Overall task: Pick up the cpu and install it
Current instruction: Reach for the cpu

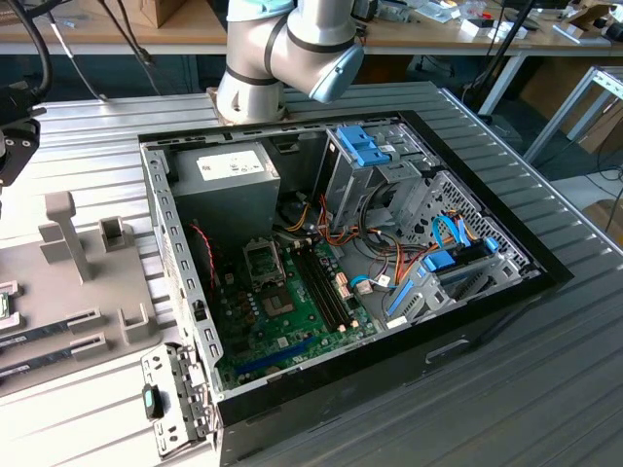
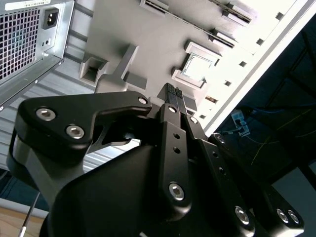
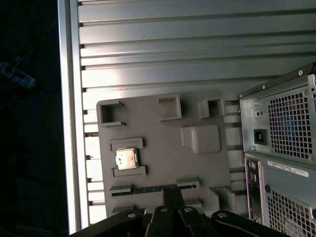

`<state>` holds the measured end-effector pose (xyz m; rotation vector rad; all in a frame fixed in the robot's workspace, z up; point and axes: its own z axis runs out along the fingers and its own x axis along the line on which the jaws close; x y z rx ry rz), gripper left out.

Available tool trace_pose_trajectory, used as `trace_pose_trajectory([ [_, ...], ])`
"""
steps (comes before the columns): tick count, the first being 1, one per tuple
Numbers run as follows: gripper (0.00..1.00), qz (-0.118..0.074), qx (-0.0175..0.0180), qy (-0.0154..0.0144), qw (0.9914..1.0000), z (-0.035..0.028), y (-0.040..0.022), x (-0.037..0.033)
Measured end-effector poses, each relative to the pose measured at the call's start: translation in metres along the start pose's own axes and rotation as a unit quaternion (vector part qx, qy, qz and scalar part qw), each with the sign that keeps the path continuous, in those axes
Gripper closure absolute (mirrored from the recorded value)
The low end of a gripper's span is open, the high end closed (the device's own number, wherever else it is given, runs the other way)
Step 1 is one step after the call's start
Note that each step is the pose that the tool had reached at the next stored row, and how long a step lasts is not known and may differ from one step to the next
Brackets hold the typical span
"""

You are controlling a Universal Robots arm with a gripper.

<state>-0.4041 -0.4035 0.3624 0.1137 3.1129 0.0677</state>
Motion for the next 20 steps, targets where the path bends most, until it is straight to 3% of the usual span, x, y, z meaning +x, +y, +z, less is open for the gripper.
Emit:
trace_pose_trajectory([
  [20,0.89,0.000,0.0000,0.0000,1.00000,0.0038,-0.0007,0.0039],
])
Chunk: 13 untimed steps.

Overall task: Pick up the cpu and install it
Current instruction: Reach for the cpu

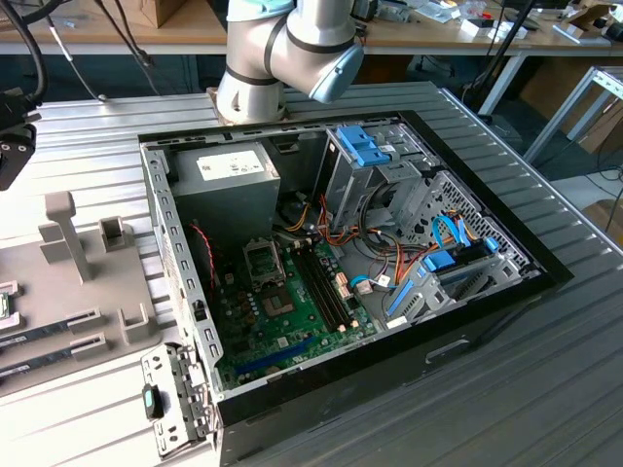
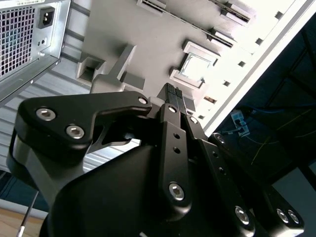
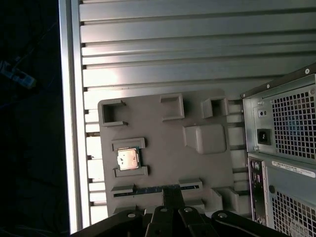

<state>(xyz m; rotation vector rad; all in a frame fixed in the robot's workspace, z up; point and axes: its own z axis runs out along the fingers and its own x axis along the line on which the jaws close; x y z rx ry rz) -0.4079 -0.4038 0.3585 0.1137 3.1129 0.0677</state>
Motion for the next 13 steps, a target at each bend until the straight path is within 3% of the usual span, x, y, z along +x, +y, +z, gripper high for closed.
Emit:
trace_pose_trajectory([
  [13,0.89,0.000,0.0000,0.0000,1.00000,0.0029,-0.0004,0.0032],
])
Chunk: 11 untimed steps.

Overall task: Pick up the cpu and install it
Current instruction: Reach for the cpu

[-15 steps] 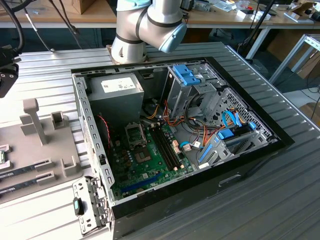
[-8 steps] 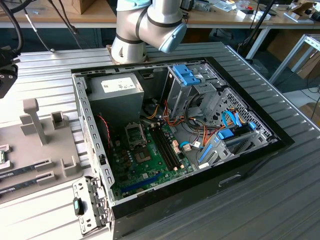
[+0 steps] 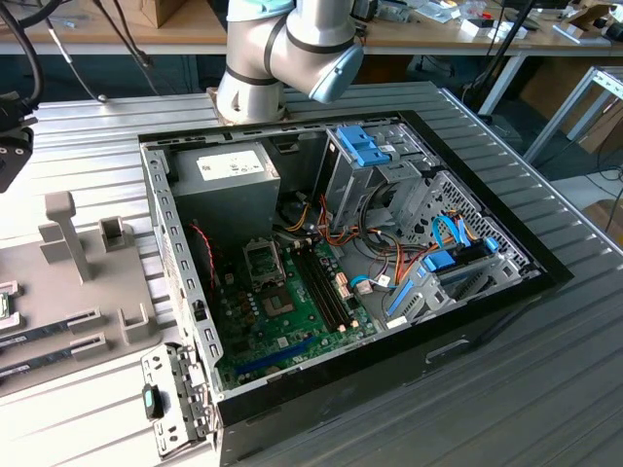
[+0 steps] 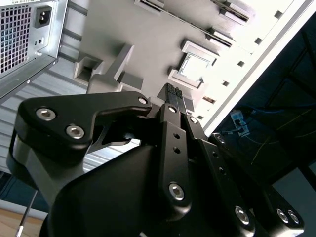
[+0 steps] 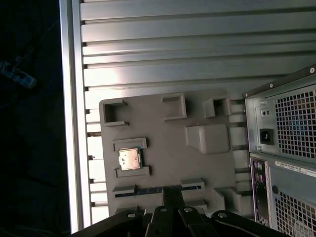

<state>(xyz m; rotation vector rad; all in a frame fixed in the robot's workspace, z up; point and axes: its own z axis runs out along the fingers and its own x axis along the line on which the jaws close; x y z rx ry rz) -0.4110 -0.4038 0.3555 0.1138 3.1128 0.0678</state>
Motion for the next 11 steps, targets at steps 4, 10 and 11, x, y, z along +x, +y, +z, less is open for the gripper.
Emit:
trace_pose_trajectory([
  [4,0.89,0.000,0.0000,0.0000,1.00000,0.0011,-0.0002,0.0021],
  [10,0.89,0.000,0.0000,0.0000,1.00000,0.0032,-0.0005,0.0044],
  [11,0.89,0.000,0.0001,0.0001,1.00000,0.0035,-0.0005,0.0046],
])
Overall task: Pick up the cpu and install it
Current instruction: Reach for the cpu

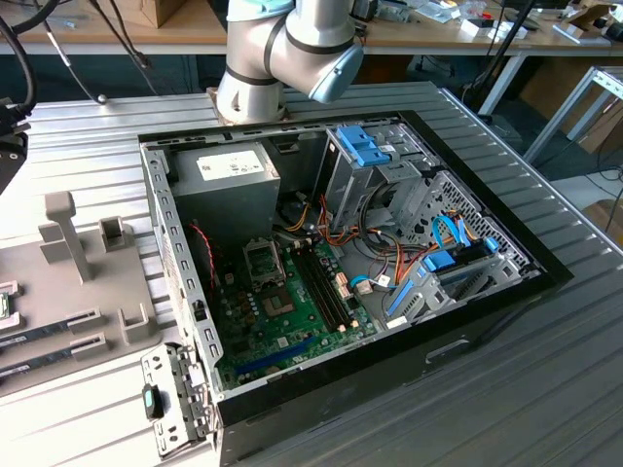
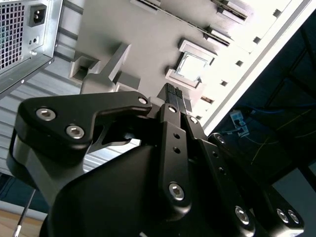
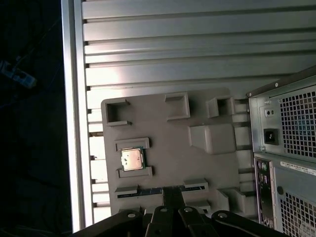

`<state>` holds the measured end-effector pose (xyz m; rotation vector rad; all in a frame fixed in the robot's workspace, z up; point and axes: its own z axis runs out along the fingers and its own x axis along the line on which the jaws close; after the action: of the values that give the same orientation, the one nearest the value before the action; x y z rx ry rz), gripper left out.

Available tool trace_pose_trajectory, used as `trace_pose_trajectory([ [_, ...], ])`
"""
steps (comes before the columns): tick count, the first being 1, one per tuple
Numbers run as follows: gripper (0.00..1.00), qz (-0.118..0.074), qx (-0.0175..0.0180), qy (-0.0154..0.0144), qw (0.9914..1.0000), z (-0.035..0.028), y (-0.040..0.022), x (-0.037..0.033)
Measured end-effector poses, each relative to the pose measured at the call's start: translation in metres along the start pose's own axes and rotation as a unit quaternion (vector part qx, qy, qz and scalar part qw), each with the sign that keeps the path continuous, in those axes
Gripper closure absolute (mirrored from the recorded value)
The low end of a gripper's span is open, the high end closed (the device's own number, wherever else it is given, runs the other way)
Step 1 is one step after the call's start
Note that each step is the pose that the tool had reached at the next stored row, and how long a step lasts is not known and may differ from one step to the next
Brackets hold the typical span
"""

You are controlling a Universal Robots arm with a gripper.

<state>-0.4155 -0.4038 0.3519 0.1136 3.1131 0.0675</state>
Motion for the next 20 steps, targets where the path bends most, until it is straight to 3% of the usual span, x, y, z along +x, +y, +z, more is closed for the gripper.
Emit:
trace_pose_trajectory([
  [11,0.89,0.000,-0.0001,-0.0001,1.00000,0.0048,-0.0003,0.0017],
  [14,0.89,0.000,-0.0001,-0.0001,1.00000,0.0105,-0.0008,0.0049],
  [20,0.89,0.000,-0.0001,-0.0001,1.00000,0.0123,-0.0009,0.0066],
])
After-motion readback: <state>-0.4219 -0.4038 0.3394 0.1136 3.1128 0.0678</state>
